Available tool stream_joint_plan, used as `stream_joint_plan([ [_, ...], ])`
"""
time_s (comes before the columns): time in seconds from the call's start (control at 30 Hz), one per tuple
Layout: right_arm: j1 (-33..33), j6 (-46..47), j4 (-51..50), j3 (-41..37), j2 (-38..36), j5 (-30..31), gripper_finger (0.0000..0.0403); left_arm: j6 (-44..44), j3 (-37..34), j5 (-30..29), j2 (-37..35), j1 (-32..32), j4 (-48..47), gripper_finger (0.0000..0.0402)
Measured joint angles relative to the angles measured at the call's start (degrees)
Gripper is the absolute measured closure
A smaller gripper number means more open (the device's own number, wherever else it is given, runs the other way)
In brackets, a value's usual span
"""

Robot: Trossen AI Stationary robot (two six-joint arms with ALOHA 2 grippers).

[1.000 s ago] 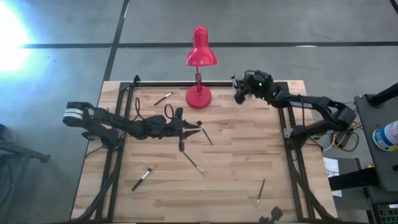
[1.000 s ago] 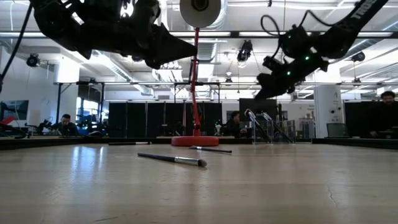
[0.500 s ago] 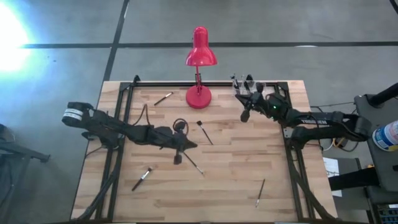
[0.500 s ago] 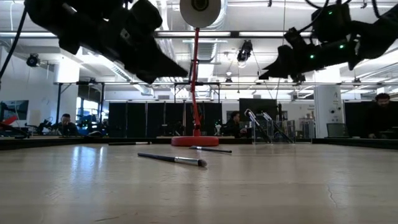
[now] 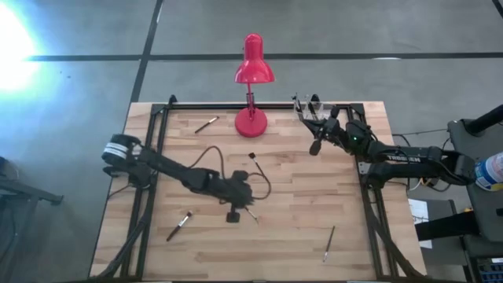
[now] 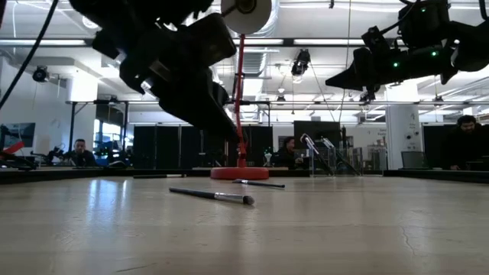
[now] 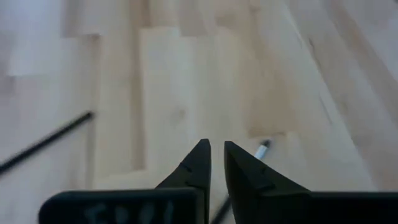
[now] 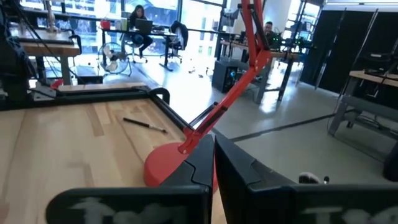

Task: Sort items
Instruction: Put the black foundation brush into the transparent organizer

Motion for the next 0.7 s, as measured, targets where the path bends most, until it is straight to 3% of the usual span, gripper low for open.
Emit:
stream_joint_plan([
  [0.43, 0.01, 1.09, 0.16, 0.0, 0.22, -0.11, 0.0394, -0.4, 11.27, 0.84, 7.57, -2.09, -14.31, 0.0335],
  [0.7, 0.02, 1.09, 0.13, 0.0, 0.28, -0.48, 0.0394, 0.71, 13.52, 0.62, 9.91, -2.49, -16.12, 0.0327],
])
